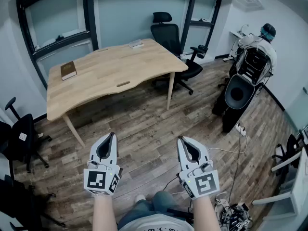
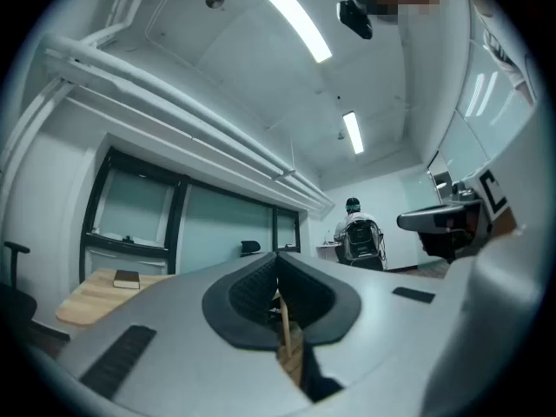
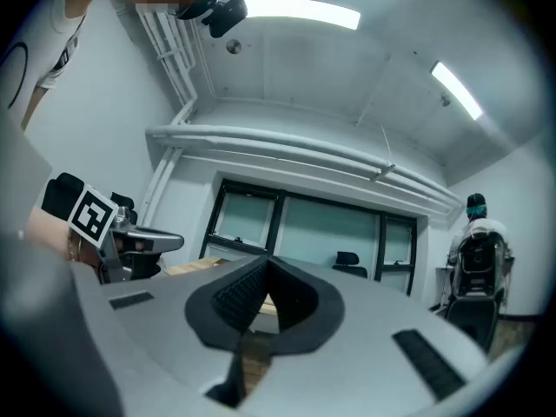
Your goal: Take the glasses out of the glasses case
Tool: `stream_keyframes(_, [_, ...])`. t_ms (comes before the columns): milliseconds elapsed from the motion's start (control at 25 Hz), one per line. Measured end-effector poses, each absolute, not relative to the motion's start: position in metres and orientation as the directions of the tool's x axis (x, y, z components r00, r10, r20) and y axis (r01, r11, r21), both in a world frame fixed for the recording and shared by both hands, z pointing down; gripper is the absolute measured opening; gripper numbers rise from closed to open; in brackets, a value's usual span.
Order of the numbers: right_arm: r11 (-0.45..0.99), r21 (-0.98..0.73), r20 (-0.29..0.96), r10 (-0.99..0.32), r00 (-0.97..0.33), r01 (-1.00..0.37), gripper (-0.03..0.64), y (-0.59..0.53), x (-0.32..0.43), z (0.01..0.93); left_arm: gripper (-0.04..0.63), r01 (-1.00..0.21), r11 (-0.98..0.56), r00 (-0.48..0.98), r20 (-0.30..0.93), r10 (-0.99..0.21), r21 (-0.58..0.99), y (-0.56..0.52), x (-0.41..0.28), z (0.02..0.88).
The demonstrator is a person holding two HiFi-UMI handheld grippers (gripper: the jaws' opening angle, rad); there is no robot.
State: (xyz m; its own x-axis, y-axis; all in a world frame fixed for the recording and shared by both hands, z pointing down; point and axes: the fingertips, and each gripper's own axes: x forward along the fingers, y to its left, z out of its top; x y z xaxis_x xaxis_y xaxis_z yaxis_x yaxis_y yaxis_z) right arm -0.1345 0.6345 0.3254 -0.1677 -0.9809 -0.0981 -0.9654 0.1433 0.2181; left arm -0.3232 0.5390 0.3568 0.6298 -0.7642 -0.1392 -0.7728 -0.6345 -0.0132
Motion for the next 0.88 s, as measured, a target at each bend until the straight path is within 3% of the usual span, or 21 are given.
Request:
stream_keyframes(440, [0.150,0.180,-0.105,-0.980,-0.170,-0.972,0.011,0.544,-0.103,0.333,0.017,-0.774,-0.633,0.628,-0.142,-0.765,-0.018,0.453,-0.301,0.356])
stream_keyframes(880, [0.256,0.181,-0.110,-0.954,-0.278,-0.950,0.011,0.367,0.008,0.332,0.017,-0.813,-0.580,0.581,-0.157,-0.799,-0.052,0.287,-0.176,0.340])
